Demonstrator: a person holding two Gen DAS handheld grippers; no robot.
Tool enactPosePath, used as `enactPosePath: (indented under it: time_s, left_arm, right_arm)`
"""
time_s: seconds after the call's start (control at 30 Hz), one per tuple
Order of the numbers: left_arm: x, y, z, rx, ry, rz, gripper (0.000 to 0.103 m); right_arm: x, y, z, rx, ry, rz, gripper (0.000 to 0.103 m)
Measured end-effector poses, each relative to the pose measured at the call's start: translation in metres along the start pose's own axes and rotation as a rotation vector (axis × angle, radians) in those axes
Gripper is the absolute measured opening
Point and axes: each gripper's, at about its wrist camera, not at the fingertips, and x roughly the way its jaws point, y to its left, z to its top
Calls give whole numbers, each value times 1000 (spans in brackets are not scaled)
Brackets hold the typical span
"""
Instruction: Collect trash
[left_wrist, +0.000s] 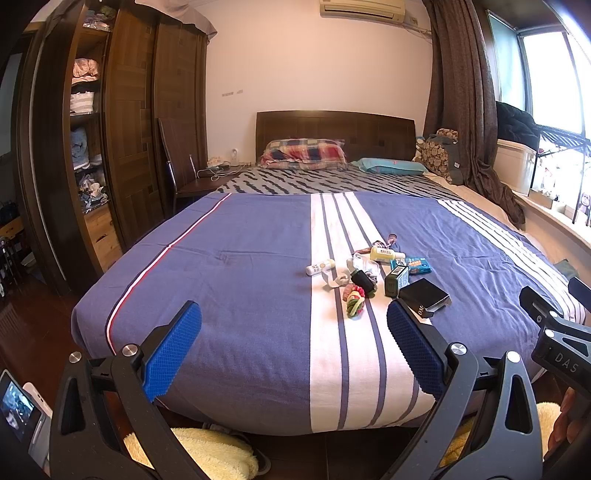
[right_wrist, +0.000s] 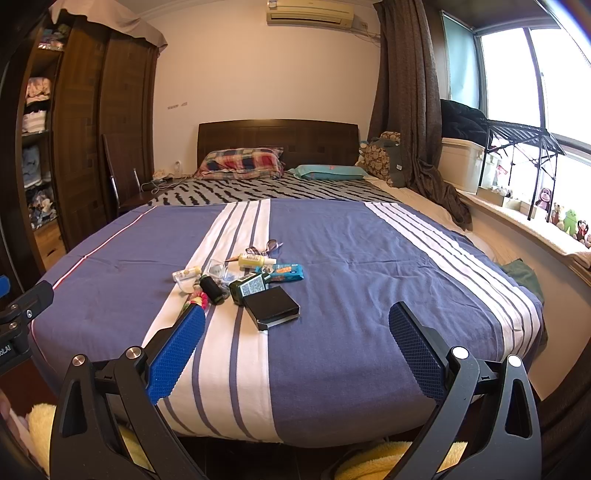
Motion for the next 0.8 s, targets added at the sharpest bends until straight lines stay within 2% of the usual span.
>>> enactPosePath:
  time_s: [0.8]
  left_arm:
    - [7, 5, 2, -13, 9, 2, 95]
  right_arm:
    - [4, 2, 0, -7, 12, -5, 100]
